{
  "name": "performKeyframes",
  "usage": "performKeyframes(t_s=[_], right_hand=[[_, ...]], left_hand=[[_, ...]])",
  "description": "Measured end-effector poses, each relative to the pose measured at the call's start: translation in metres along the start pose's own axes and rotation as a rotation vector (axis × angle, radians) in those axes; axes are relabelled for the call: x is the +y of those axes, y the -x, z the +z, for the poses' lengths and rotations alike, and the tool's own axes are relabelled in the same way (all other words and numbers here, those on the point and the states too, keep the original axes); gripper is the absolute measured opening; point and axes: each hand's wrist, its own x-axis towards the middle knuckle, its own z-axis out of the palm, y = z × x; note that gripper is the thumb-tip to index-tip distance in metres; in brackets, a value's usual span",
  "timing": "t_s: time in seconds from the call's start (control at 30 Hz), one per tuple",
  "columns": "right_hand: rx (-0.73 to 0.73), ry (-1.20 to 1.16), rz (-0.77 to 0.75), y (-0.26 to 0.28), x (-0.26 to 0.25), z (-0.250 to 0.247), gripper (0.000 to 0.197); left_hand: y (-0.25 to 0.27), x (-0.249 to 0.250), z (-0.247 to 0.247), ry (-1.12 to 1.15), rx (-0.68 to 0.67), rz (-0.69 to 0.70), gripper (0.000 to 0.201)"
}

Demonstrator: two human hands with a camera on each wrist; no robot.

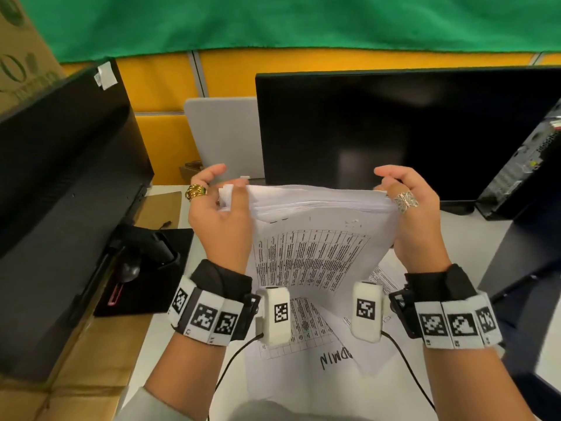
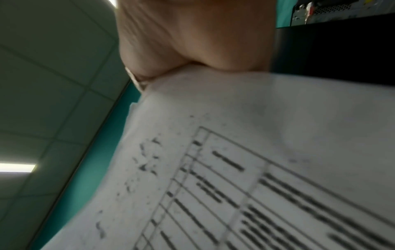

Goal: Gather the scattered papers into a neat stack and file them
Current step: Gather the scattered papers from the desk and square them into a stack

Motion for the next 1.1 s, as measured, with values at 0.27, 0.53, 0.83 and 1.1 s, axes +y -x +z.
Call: performKeyframes(t_s=[0.27,0.53,0.83,1.1], right_hand=[[-0.062,-0.079,-0.228,0.037,0.024,-0.003,0.054],[0.010,0.154,-0.109,0.054,0.052,0.002,0.099],[-0.251,-0.081,0.198,0.029,0.064,-0.012,0.049],[-0.076,-0.027,0.126,0.031,0.064,0.013,0.042]], left_hand=[[-0.012,-0.001,-0.001,0.037,0.048,-0.006,0.028],[-0.023,-0.013,-0.002,0.142,-0.047,-0.054,0.024],[0.005,-0.084,-0.023,0.069,-0.391,0.000,0.091],[0.031,-0.089,-0.005,0.068,-0.284,-0.262,0.038]])
